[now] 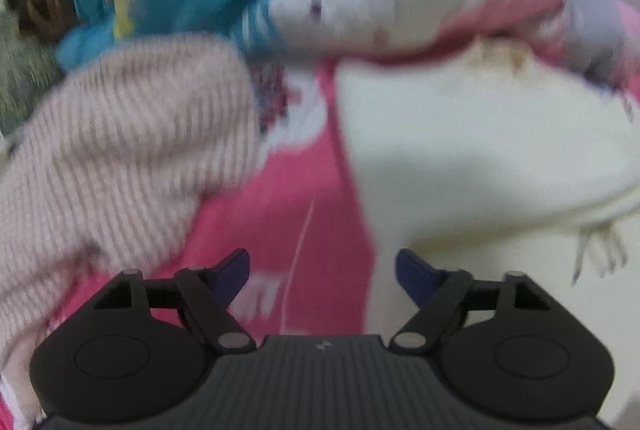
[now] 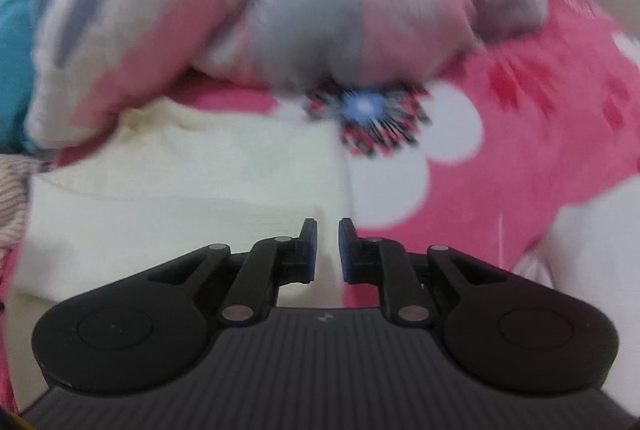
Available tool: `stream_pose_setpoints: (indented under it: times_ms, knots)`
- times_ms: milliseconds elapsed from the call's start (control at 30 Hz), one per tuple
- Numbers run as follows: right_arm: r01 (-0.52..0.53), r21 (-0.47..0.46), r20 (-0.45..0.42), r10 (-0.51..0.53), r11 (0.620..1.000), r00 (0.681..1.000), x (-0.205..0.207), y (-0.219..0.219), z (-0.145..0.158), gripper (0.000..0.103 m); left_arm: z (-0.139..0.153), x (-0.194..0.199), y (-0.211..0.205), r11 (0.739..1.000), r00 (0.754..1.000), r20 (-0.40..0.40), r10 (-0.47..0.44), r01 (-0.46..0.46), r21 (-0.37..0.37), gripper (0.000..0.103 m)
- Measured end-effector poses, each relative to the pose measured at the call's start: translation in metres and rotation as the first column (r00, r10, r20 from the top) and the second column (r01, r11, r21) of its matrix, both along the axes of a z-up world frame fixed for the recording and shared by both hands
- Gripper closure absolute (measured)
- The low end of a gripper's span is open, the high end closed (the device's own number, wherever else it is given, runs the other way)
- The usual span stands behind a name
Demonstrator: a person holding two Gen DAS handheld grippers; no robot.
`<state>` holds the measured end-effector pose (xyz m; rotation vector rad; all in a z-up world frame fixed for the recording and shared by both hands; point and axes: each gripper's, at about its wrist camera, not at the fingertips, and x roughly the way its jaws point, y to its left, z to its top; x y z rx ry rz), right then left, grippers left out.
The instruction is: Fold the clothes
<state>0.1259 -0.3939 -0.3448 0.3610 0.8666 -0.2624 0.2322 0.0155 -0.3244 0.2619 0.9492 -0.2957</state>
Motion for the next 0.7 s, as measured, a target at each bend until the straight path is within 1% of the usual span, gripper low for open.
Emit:
stream_pose_setpoints:
  times_ms: [33, 100, 133, 167, 233, 300, 333, 367, 400, 433, 467, 500, 600, 633, 700]
  knots:
    - [-0.033, -0.003, 0.023, 0.033, 0.999, 0.999, 0.002, 0.006, 0.005, 0.091, 0.002, 0.004, -0.008, 0.999, 1.000, 0.014, -0.024, 0.025, -0.036, 0.025]
    - [-0.123, -0.010, 0.050, 0.124, 0.992, 0.991, 0.015, 0.022, 0.003, 0.091, -0.003, 0.018, -0.026, 0.992, 0.998, 0.014, -0.067, 0.068, -0.103, 0.036]
    - [-0.164, -0.017, 0.057, 0.165, 0.986, 0.985, 0.022, 0.030, 0.001, 0.091, -0.013, 0.025, -0.034, 0.990, 0.997, -0.002, -0.081, 0.080, -0.119, 0.038]
    - [-0.200, -0.025, 0.058, 0.201, 0.979, 0.978, 0.029, 0.036, -0.004, 0.092, -0.026, 0.032, -0.041, 0.989, 0.996, -0.023, -0.088, 0.085, -0.122, 0.038]
    - [-0.241, -0.047, 0.010, 0.242, 0.969, 0.970, 0.041, 0.042, -0.028, 0.093, -0.050, 0.044, -0.050, 0.989, 0.994, -0.051, -0.101, 0.094, -0.117, 0.038]
    - [-0.282, -0.059, -0.046, 0.279, 0.958, 0.959, 0.053, 0.046, -0.054, 0.093, -0.073, 0.048, -0.048, 0.991, 0.994, -0.038, -0.106, 0.102, -0.088, 0.030]
    - [-0.291, -0.033, -0.088, 0.287, 0.956, 0.954, 0.058, 0.038, -0.073, 0.095, -0.075, 0.050, -0.047, 0.992, 0.994, -0.036, -0.106, 0.103, -0.079, 0.026]
    - [-0.279, 0.001, -0.055, 0.278, 0.960, 0.959, 0.057, 0.030, -0.075, 0.095, -0.070, 0.052, -0.045, 0.992, 0.994, -0.037, -0.105, 0.102, -0.073, 0.026]
    - [-0.267, 0.035, -0.064, 0.269, 0.963, 0.961, 0.062, 0.024, -0.069, 0.095, -0.064, 0.053, -0.044, 0.993, 0.994, -0.039, -0.104, 0.102, -0.068, 0.028]
    - [-0.257, 0.062, -0.068, 0.261, 0.964, 0.963, 0.066, 0.020, -0.062, 0.094, -0.059, 0.054, -0.042, 0.993, 0.994, -0.040, -0.103, 0.101, -0.062, 0.032]
    - [-0.252, 0.059, -0.045, 0.255, 0.966, 0.966, 0.069, 0.019, -0.051, 0.090, -0.052, 0.054, -0.042, 0.993, 0.994, -0.025, -0.108, 0.107, -0.055, 0.032]
    - [-0.253, 0.055, -0.021, 0.254, 0.966, 0.967, 0.074, 0.018, -0.041, 0.090, -0.045, 0.054, -0.044, 0.991, 0.992, 0.002, -0.123, 0.123, -0.049, 0.032]
    - [-0.314, 0.031, 0.062, 0.312, 0.949, 0.948, 0.105, 0.021, -0.023, 0.090, -0.032, 0.063, -0.065, 0.979, 0.979, 0.060, -0.194, 0.197, -0.050, 0.032]
    - [-0.334, 0.019, 0.085, 0.331, 0.942, 0.940, 0.116, 0.023, -0.017, 0.088, -0.032, 0.067, -0.076, 0.973, 0.972, 0.078, -0.221, 0.225, -0.046, 0.032]
    - [-0.382, -0.035, 0.094, 0.384, 0.923, 0.919, 0.154, 0.034, -0.017, 0.082, -0.038, 0.075, -0.104, 0.959, 0.954, 0.115, -0.276, 0.281, -0.026, 0.032]
